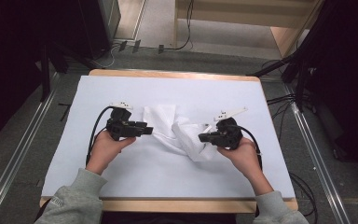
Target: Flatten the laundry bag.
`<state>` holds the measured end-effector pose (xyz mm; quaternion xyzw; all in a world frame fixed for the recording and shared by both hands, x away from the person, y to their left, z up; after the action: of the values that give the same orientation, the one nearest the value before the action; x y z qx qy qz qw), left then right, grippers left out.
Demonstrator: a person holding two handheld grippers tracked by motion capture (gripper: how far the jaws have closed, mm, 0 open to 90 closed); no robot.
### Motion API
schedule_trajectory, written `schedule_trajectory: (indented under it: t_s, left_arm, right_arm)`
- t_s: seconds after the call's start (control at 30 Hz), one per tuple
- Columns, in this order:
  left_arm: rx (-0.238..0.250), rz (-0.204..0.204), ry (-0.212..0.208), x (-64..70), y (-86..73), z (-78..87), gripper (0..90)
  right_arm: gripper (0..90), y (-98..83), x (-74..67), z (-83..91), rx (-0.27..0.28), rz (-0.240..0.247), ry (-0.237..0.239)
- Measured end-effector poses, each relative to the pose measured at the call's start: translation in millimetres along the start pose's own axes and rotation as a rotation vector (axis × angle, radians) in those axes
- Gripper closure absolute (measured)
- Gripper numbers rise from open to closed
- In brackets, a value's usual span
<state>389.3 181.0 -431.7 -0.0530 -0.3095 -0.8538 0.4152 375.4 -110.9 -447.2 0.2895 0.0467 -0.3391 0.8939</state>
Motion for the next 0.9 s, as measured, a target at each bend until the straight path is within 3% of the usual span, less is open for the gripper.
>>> schedule_trajectory:
  t_s: [0.17, 0.3, 0.43, 0.47, 0.53, 0.63, 0.73, 0.9]
  left_arm:
    - [0.01, -0.02, -0.021, 5.5, 6.3, -5.0, 49.1]
    - [-0.007, -0.034, -0.036, 8.9, 11.8, -13.3, 47.3]
    - [-0.025, -0.052, -0.052, 14.4, 17.3, -20.1, 46.7]
    - [-0.025, -0.056, -0.052, 15.8, 18.8, -21.2, 46.2]
    - [-0.028, -0.068, -0.058, 18.6, 21.4, -23.6, 46.1]
    - [-0.034, -0.072, -0.063, 20.8, 24.8, -26.5, 45.0]
    - [-0.03, -0.077, -0.066, 23.4, 28.0, -28.9, 43.5]
    - [-0.006, -0.096, -0.067, 27.5, 33.7, -31.4, 38.1]
  right_arm:
    - [90.0, -14.8, 9.6, -9.4, -0.031, -0.036, -0.018]
    - [90.0, -26.6, 11.6, -17.0, -0.035, -0.07, -0.006]
    - [90.0, -29.2, 5.5, -14.8, -0.009, -0.072, -0.019]
    - [90.0, -27.0, -0.3, -10.8, 0.021, -0.066, -0.01]
    - [90.0, -27.4, -4.4, -10.7, 0.021, -0.065, -0.002]
    - [90.0, -31.2, -17.7, -18.2, 0.011, -0.063, 0.031]
    - [90.0, -33.8, -27.9, -28.7, -0.003, -0.046, 0.028]
    - [90.0, -34.7, -32.4, -47.8, -0.047, -0.041, 0.036]
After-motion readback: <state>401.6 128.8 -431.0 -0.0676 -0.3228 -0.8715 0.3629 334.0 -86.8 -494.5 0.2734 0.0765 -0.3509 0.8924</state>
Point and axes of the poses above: each handheld gripper's, and its own axes: z roughly backward along the jaws, y roughly out of its top, x roughly to its right, the point moved 5 cm from there along -z, roughly forward along the jaws, and after that the axes turned 15 degrees about -x, right-handed, at the moved point
